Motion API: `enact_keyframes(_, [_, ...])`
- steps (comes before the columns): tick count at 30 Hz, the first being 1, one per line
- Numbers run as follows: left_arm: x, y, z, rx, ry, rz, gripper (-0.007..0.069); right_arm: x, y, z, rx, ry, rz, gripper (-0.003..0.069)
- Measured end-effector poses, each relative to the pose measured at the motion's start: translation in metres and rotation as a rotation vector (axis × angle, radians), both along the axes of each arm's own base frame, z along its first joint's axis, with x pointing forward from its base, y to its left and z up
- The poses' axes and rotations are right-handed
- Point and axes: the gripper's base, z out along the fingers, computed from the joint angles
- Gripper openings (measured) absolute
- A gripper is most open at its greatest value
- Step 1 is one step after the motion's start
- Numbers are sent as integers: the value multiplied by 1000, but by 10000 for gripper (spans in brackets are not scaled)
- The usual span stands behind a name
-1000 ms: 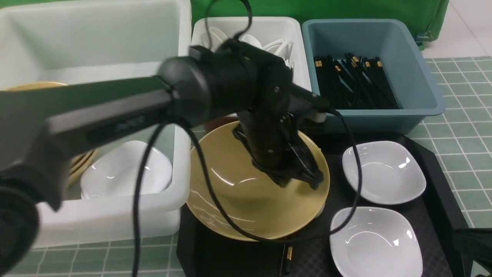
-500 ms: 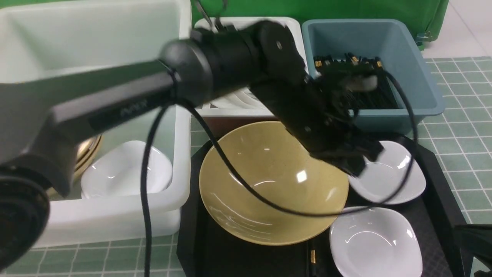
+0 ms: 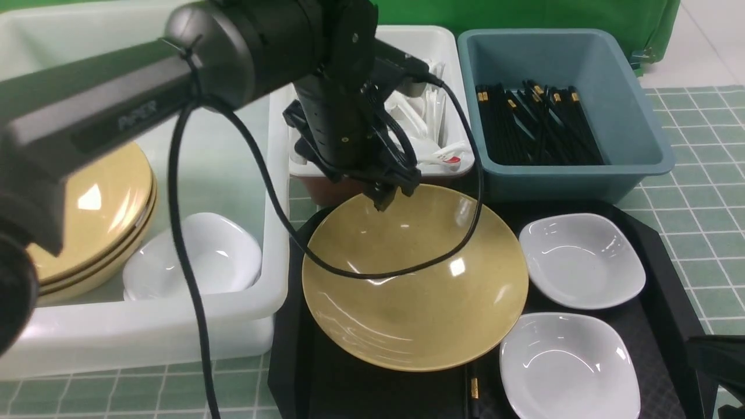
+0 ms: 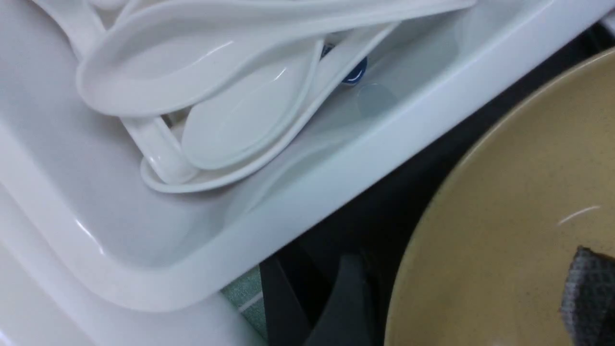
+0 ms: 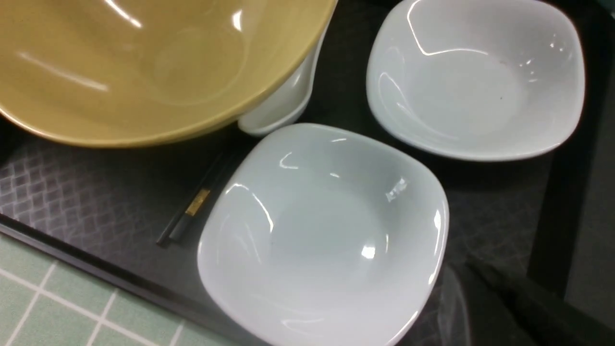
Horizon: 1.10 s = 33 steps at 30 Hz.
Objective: On blue table put chopsticks spoon bowls plates into blue grey white boxes.
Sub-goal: 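Grasp the large bowl on the tray by its rim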
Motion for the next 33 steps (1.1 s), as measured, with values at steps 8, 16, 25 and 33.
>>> enact_keyframes(8, [5,-6,-43,48,138,21,515,0,0,0,0,0,0,38])
enact_keyframes(16, [1,-18,-52,-48,212,-16,474,0,0,0,0,0,0,38])
enact_keyframes(25, [0,-14,-45,-10,204,-79,142,0,0,0,2,0,0,43])
enact_keyframes(33, [-20,-1,36,-86,48,-113,8,0,0,0,1,0,0,45])
